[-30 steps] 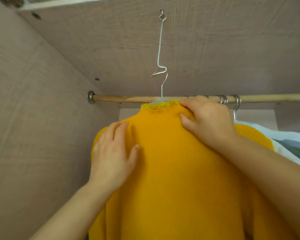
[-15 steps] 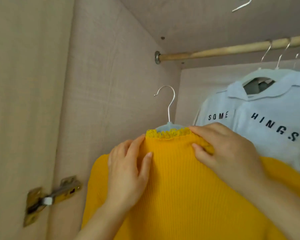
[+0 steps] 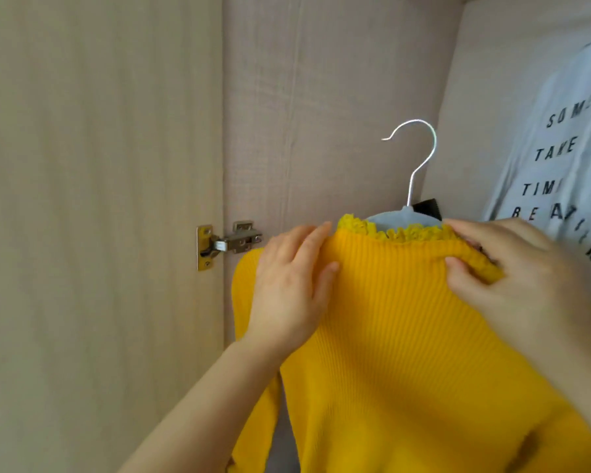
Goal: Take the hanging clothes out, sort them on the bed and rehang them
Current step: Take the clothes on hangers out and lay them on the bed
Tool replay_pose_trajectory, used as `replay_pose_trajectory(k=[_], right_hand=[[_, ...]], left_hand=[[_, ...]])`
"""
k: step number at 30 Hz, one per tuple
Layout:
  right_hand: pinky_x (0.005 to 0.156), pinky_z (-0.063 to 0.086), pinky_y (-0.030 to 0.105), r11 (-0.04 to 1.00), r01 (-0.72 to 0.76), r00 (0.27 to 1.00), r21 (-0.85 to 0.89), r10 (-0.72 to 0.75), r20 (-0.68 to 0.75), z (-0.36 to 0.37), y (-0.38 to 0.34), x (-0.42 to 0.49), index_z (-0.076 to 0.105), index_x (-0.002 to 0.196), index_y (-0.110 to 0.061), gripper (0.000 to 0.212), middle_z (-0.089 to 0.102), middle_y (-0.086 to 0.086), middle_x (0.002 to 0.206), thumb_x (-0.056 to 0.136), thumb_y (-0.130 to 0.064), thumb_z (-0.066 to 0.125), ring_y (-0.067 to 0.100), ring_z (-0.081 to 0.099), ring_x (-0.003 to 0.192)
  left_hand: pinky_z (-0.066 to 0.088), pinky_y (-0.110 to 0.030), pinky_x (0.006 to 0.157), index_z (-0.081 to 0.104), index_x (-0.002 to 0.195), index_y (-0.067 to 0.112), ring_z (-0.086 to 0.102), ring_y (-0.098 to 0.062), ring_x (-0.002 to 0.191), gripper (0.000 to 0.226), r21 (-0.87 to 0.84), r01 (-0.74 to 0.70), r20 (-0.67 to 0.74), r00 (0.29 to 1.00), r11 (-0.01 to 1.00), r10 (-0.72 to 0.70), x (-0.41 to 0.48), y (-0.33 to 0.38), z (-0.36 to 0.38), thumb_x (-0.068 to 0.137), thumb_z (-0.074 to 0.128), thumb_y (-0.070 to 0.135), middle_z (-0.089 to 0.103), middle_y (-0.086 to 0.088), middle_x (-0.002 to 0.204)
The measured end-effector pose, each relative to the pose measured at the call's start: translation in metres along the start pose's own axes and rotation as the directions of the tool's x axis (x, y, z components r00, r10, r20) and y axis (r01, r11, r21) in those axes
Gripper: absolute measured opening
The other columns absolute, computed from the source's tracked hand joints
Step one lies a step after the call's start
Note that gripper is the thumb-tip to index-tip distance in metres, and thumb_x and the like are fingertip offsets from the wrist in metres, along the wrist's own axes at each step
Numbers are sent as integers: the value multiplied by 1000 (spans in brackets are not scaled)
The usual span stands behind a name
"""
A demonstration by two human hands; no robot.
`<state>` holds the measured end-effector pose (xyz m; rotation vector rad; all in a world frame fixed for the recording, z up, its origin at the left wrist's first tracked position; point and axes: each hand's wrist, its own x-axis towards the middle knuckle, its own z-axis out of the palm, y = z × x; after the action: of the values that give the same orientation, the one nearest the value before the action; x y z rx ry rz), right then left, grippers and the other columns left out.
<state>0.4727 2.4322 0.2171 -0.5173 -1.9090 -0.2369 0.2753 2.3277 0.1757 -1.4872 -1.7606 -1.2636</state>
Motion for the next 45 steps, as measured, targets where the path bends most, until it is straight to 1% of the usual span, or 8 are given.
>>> replay_pose_trajectory(k=[6, 11, 17, 22, 26, 30, 33, 45], right_hand=[[73, 34, 9, 997, 42, 995, 67, -48, 93, -5, -14, -12, 66, 111, -23, 37, 53, -13, 93, 75, -26, 60, 4, 50, 86], [72, 43, 17, 967, 110, 970, 230, -155, 190, 27, -50, -30, 65, 113, -27, 39, 60, -11, 97, 78, -37, 52, 4, 53, 86], [63, 44, 19, 867, 145, 928, 477, -286, 237, 75, -137, -55, 66, 111, -26, 37, 62, -10, 95, 78, -36, 52, 8, 54, 81], [66, 46, 22, 714, 121, 898, 689, -374, 230, 106, -236, -76, 66, 111, -23, 38, 62, -9, 95, 78, -34, 52, 6, 56, 79], [71, 37, 6, 603, 128, 874, 788, -445, 198, 119, -330, -94, 66, 110, -22, 36, 61, -9, 94, 78, -32, 53, 3, 54, 82], [61, 43, 15, 457, 132, 816, 879, -553, 166, 124, -440, -119, 62, 113, -25, 35, 61, -9, 93, 78, -30, 60, 7, 58, 72], [57, 35, 3, 361, 191, 776, 913, -625, 85, 122, -529, -139, 60, 115, -23, 38, 60, -7, 89, 77, -29, 63, 4, 54, 68], [58, 34, 4, -6, 16, 618, 1000, -786, -15, 104, -836, -226, 62, 114, -20, 43, 50, -14, 90, 74, -14, 74, -4, 46, 67]], left_hand=[[40, -35, 81, 58, 122, 14, 57, -27, 91, 47, 19, 60, -29, 998, 998, -60, -34, 0, -14, 86, 43, 39, 62, -7, 100], [37, -33, 77, 61, 118, 16, 50, -16, 85, 45, 128, 176, -76, 983, 976, -167, -89, -24, -55, 84, 44, 40, 60, -2, 92], [40, -35, 77, 63, 116, 15, 56, -24, 81, 45, 331, 350, -137, 937, 876, -322, -158, -55, -139, 84, 44, 41, 59, -2, 89], [38, -35, 78, 63, 116, 16, 57, -25, 84, 46, 443, 490, -237, 871, 750, -429, -212, -77, -225, 84, 44, 43, 60, -1, 91], [40, -36, 79, 62, 117, 18, 54, -20, 90, 44, 509, 565, -326, 825, 649, -462, -262, -92, -303, 85, 44, 42, 61, -1, 97], [37, -34, 80, 63, 117, 18, 56, -22, 89, 43, 559, 654, -427, 754, 509, -500, -321, -100, -392, 85, 44, 41, 61, -1, 97], [39, -35, 81, 61, 119, 20, 57, -23, 92, 44, 572, 716, -498, 691, 400, -525, -367, -102, -464, 87, 42, 42, 63, -3, 99], [36, -34, 86, 62, 117, 21, 59, -26, 95, 37, 515, 853, -795, 439, -83, -420, -517, -96, -678, 84, 53, 35, 65, -1, 100]])
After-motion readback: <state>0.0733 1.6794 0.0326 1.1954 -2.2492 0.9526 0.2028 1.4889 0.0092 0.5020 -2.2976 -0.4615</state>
